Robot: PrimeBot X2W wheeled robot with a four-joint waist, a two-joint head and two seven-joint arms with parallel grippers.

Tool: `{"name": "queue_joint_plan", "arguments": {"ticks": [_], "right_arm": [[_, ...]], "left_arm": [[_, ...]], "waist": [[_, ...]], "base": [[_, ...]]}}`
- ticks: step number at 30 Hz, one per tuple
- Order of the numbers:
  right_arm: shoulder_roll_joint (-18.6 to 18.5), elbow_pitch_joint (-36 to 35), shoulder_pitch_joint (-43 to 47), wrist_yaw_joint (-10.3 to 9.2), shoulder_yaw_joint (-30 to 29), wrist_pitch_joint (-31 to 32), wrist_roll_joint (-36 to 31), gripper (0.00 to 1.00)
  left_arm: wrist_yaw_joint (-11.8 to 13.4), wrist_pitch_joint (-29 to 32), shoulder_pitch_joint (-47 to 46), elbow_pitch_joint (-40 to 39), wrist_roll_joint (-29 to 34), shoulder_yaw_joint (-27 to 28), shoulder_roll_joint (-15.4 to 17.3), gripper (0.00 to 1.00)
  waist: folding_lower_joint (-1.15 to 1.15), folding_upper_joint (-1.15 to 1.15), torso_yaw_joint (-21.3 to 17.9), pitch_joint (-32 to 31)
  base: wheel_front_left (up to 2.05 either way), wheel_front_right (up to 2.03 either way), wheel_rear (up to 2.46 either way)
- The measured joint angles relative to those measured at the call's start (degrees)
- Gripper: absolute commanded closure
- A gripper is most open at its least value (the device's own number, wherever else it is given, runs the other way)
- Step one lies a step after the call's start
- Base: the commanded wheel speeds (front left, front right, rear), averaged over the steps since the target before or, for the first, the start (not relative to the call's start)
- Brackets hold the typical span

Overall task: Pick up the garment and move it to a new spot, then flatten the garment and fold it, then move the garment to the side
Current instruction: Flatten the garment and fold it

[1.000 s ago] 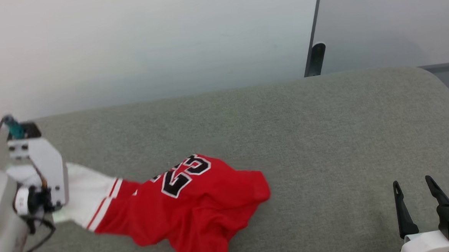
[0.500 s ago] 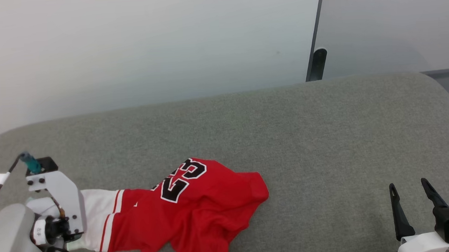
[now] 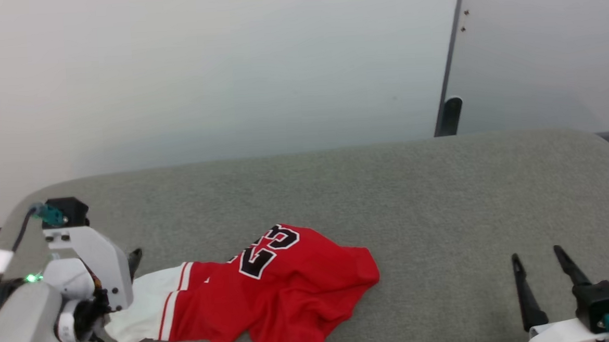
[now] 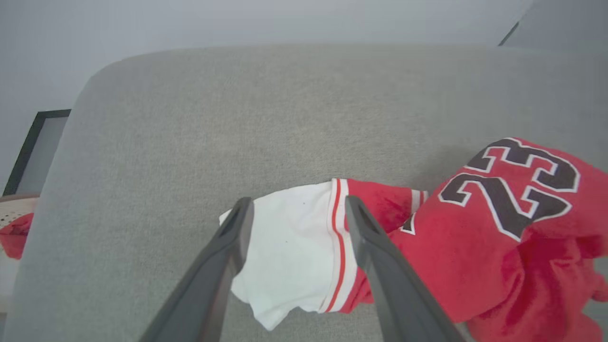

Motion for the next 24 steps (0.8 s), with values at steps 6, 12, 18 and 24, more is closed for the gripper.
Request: {"name": "queue_joint_plan", "arguments": {"ticks": [6,12,18,24], "right_arm": [[-0.6,-0.1,1.0,0.00,2.4,0.5,1.5,0.00],[-1.6,-0.2,1.2,0.00,4.8,1.7,3.2,0.00],[-4.3,-0.1,0.5,0.00,9.7,6.6,7.2,0.00],[-9.3,0.2,-3.0,0.02,15.4,15.9,14.2,0.00]], "left_arm": [[-2.2,-13.7,3.3,-3.4,1.1,1.4,-2.0,0.00],[-3.5,-25.6,6.0,-3.1,2.9,1.6,-4.4,0.00],[-3.8,-32.7,6.5,-0.6,4.5,1.9,-5.4,0.00],[-3.9,-38.8,6.0,1.8,5.9,1.7,-7.8,0.00]], "waist": [[0.00,0.00,2.8,-1.3],[0.00,0.00,6.5,-2.1],[0.00,0.00,10.5,-2.3],[0.00,0.00,15.0,-2.1]], "base": [[0.00,0.00,0.00],[0.00,0.00,0.00],[0.00,0.00,0.00],[0.00,0.00,0.00]]}}
